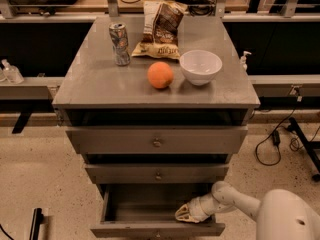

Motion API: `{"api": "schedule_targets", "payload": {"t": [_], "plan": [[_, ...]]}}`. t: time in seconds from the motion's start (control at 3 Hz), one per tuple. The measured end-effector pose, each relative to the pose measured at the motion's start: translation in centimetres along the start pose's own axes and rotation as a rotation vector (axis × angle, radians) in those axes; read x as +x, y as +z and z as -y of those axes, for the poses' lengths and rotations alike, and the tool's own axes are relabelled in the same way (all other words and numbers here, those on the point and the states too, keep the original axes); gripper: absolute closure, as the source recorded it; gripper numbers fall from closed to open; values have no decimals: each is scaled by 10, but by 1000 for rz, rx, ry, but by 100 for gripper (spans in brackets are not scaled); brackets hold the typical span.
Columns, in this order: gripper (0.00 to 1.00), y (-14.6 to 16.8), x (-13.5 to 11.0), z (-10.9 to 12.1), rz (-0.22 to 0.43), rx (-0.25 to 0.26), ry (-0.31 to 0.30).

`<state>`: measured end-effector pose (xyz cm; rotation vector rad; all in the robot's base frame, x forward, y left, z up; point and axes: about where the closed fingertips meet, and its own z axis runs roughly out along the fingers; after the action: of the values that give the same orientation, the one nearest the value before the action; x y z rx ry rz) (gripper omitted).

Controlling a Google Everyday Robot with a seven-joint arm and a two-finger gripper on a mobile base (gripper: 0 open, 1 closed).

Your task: Open bottom drawer

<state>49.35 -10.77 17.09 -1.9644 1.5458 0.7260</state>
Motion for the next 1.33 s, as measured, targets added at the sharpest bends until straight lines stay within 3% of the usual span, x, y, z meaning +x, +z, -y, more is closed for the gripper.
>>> {"api": "schedule_targets", "payload": {"t": [0.33, 0.67, 1.33], "plan": [[100, -11, -23, 3, 110, 127, 15], [100, -16, -35, 8, 136, 219, 58], [100, -8, -43, 32, 14, 297, 105]]}}
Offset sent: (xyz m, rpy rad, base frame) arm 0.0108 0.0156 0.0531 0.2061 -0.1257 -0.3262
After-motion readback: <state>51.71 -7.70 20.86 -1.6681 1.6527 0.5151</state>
